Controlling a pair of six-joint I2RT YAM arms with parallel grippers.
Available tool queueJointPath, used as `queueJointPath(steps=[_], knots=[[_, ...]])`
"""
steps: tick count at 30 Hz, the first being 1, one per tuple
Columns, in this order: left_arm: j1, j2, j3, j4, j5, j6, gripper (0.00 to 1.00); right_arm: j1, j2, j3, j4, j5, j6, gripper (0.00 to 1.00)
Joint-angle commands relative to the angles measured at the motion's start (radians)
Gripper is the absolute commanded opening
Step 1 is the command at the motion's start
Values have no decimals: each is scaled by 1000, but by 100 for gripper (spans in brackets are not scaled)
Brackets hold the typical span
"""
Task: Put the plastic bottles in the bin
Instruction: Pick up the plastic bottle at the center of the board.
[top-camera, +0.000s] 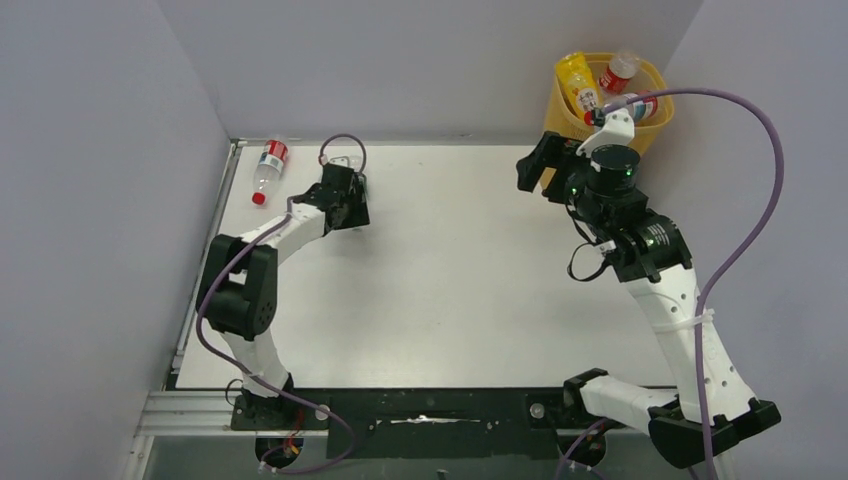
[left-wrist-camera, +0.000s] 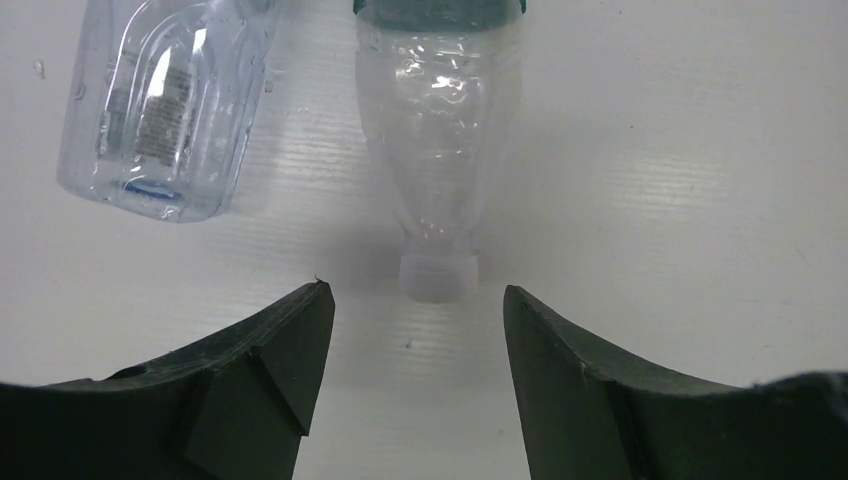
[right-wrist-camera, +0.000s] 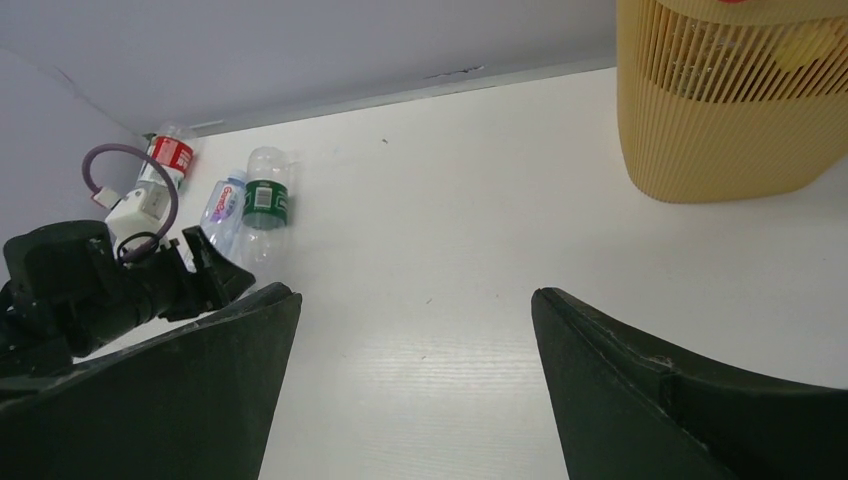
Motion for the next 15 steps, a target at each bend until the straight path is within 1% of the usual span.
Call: queueJointPath(steps=[1,7,8,13,15], knots=[[-3,60,71,61,-46,23,63,16,-47,-22,8,8,9,89],[-5,129,102,62,-56,19,61,19,-66,-47,-1,11,11,89],[-6,136,106,67,-55,18,60,19,-66,-49,-3,11,11,89],[-10,161,116,77,-53,15,44,22,-65,-55,-3,6,8,89],[-12,166,117,78,-50,15,39,22,-63,-60,-1,3,6,90]])
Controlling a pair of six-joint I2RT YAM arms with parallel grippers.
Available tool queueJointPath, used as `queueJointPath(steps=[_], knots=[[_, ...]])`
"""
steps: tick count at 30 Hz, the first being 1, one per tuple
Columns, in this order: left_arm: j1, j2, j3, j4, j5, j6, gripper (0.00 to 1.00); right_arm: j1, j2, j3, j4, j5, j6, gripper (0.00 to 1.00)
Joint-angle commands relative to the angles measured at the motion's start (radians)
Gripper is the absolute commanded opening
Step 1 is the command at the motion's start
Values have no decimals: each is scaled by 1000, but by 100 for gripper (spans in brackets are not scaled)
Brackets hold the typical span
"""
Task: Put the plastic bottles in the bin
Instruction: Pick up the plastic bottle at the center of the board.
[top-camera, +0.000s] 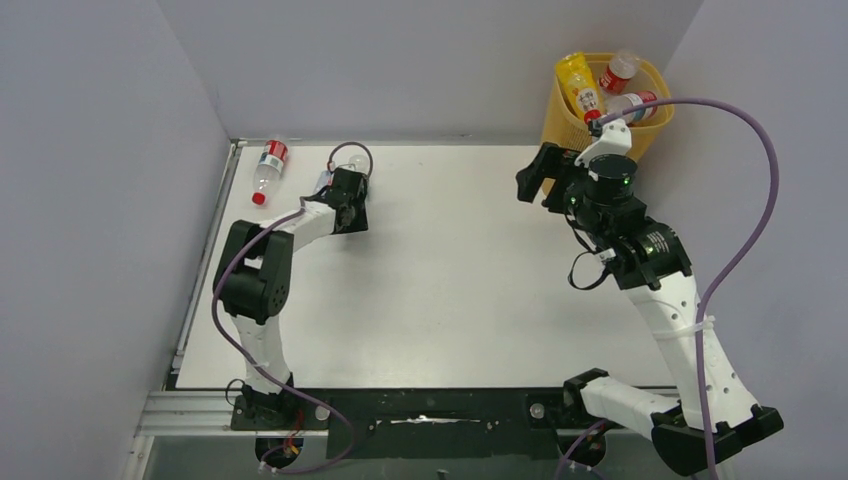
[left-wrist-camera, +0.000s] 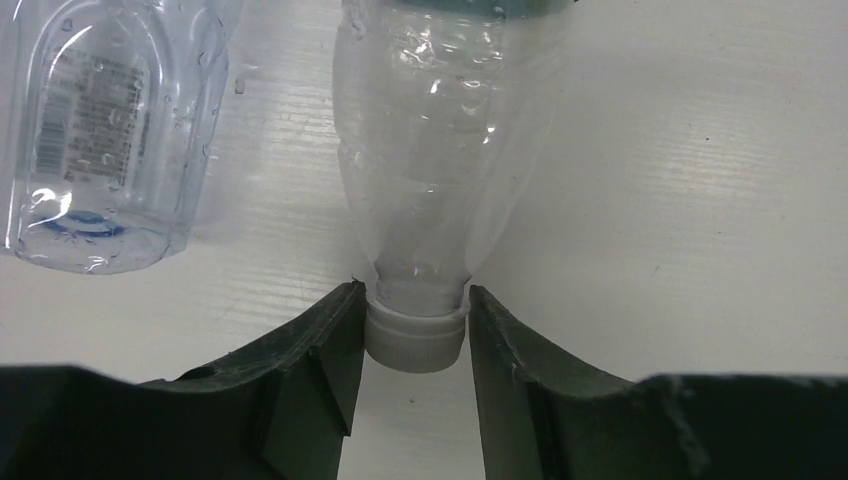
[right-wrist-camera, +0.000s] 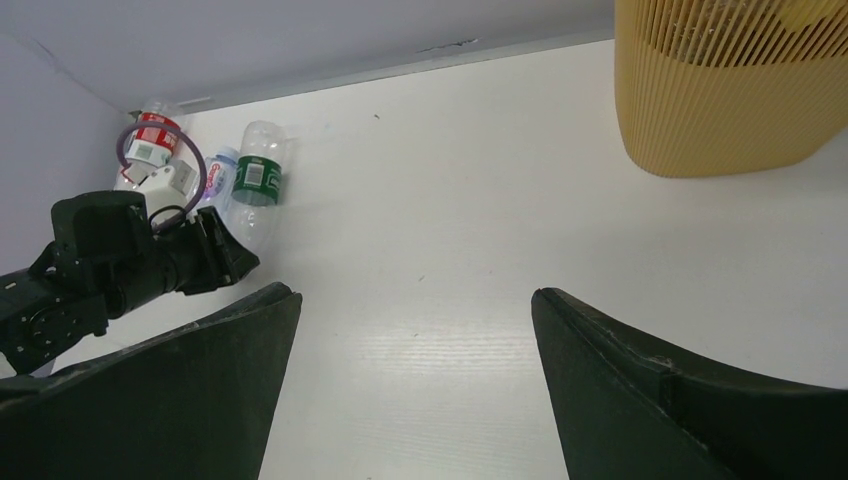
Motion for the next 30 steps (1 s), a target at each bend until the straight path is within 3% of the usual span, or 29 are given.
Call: queueJointPath(steps=[1,7,11,22,28,30], knots=[[-5,7,55,61,-8,7,37,9,-15,-7,23,1,-1,89],[-14,-54,28,34,7,6,28,9,-4,-38,46,-11,1,90],[-22,-145,-8,5,70,14,29,9,6,-65,71,-35,13,90],[-95,-450,-112,-28,456,42,31,17,59,-75,143,-128,60,91],[-158,-576,-147,35,662,-15,31,13,87,-93,269,-267,153,100],[-175,-603,-150,56,699,-42,32,12,97,-99,317,-321,189,98]])
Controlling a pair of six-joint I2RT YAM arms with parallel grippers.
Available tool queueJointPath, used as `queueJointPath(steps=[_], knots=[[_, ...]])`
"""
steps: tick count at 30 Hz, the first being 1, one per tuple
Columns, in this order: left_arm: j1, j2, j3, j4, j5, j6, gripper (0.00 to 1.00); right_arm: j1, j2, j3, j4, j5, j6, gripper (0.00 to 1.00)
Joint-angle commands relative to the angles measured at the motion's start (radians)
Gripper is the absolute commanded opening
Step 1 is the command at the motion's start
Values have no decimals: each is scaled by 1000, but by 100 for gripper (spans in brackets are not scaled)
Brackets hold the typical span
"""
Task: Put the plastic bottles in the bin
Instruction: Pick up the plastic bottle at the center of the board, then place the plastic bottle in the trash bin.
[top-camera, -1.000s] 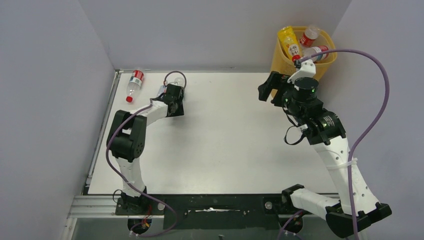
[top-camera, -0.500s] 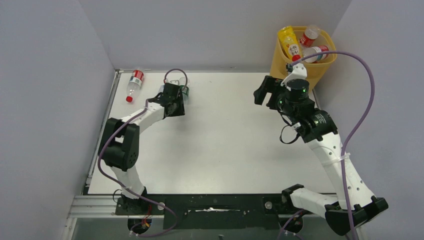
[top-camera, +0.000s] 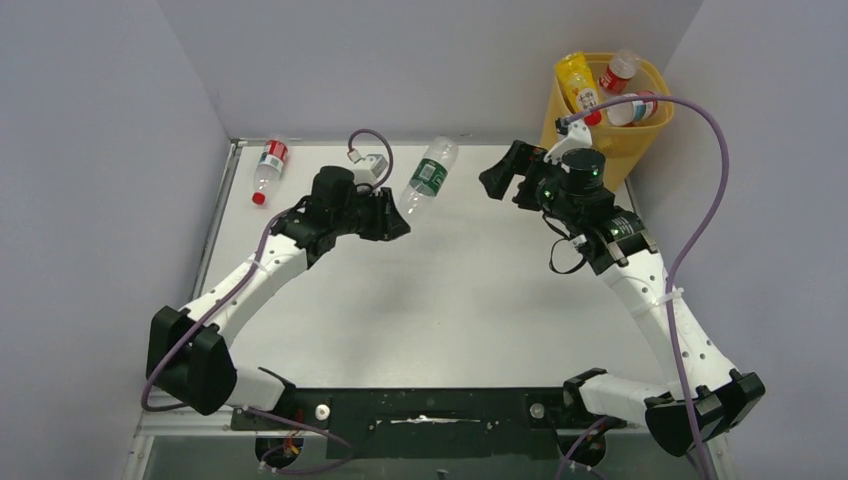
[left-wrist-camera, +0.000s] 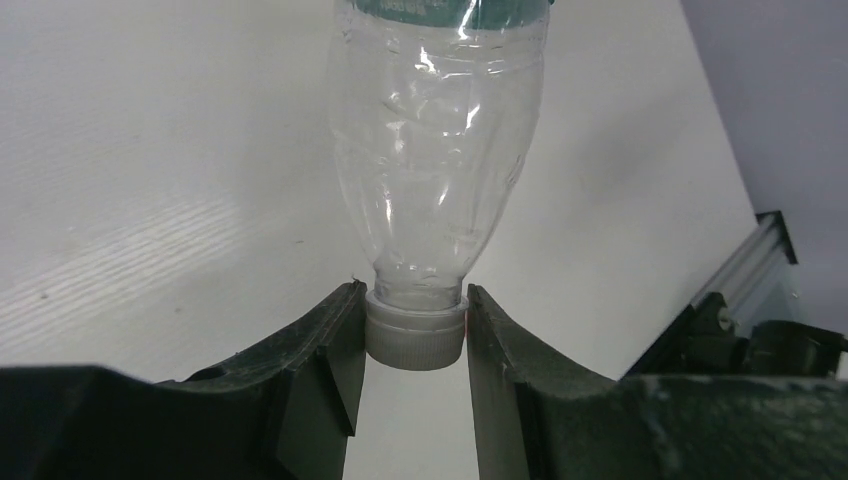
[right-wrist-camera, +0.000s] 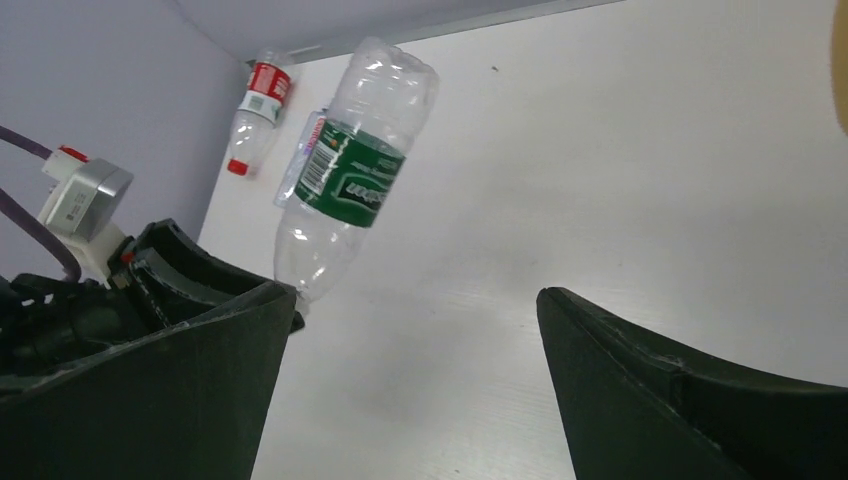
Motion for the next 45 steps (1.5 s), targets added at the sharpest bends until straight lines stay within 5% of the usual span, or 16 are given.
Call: queueJointPath(steps=[1,27,33,38,44,45], knots=[[-36,-85,-5,99,181,-58,32,-1,17,-9,179,-146,99,98],[-125,-175,-29,185,328,-137,33,-79,95,-75,408,-267,319,100],[-126,-180,-41,185,259,-130,35,-73,108,-56,413,-285,326,82],[-127,-165,-24,185,259,-121,36,-70,110,-40,387,-275,308,56],[-127,-151,2,174,266,-108,39,-71,135,13,355,-271,271,44],[-127,-149,6,175,274,-106,39,-71,142,23,355,-275,266,49]])
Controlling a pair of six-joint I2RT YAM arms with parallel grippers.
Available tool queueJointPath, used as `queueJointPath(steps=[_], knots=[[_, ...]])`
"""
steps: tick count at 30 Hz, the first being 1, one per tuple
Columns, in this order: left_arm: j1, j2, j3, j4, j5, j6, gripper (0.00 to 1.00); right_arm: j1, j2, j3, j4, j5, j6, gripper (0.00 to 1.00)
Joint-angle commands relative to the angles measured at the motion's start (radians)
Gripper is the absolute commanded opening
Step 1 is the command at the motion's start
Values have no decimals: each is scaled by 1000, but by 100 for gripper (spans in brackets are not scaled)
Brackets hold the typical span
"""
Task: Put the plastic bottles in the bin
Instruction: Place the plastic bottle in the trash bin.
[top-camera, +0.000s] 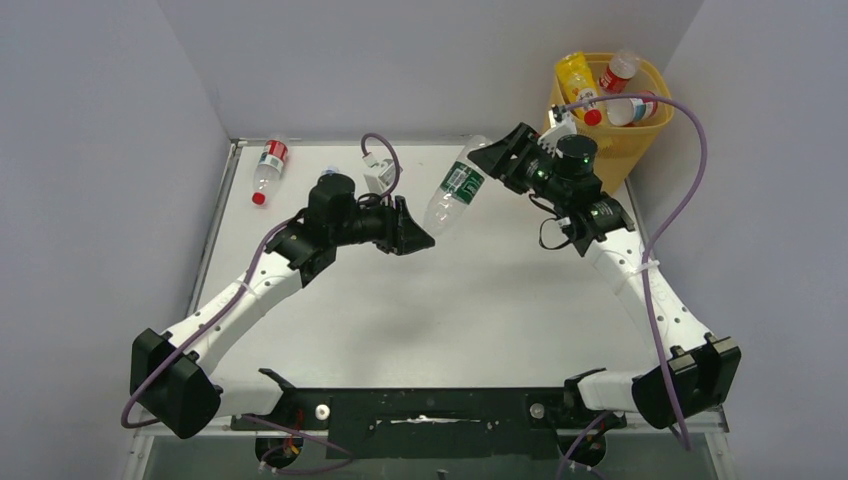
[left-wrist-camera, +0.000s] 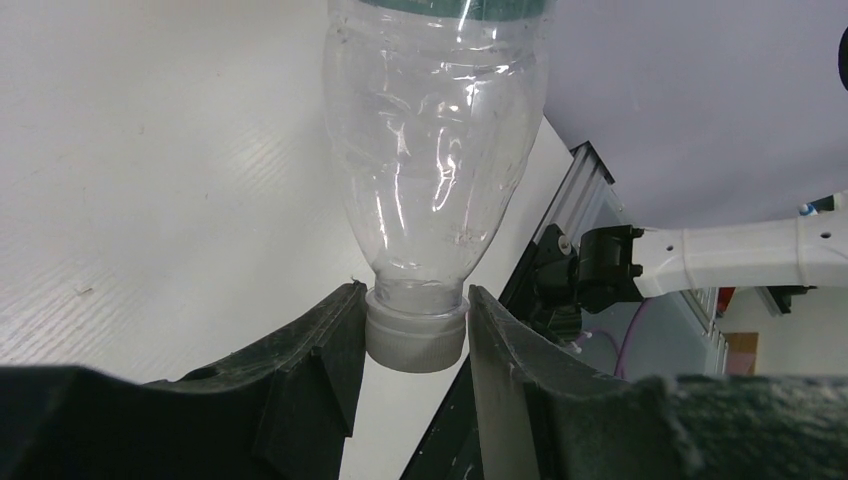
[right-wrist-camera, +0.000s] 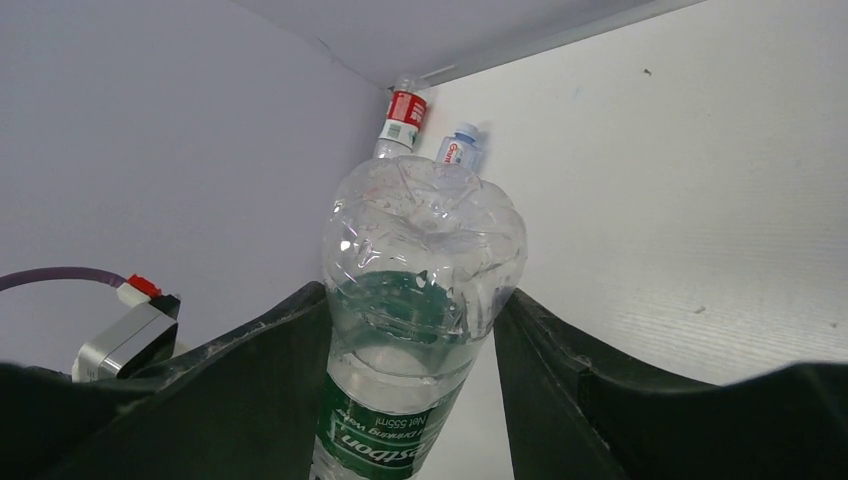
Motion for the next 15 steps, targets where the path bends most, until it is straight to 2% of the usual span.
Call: queueJointPath(steps=[1,4,5,10,15], knots=[[-5,-9,56,52,17,19,39,6,28,94,31,-15,-42,59],[-4,-11,62,54,27,18,39,8,54,129,8,-27,-54,95],[-5,-11,64,54,27,20,39,9,59,133,7,-30,-54,99],[-4,-15,67,56,34,18,39,7,68,122,24,-36,-40,100],[-4,-22,62,63,48,16,39,2,82,117,41,-57,-27,92]])
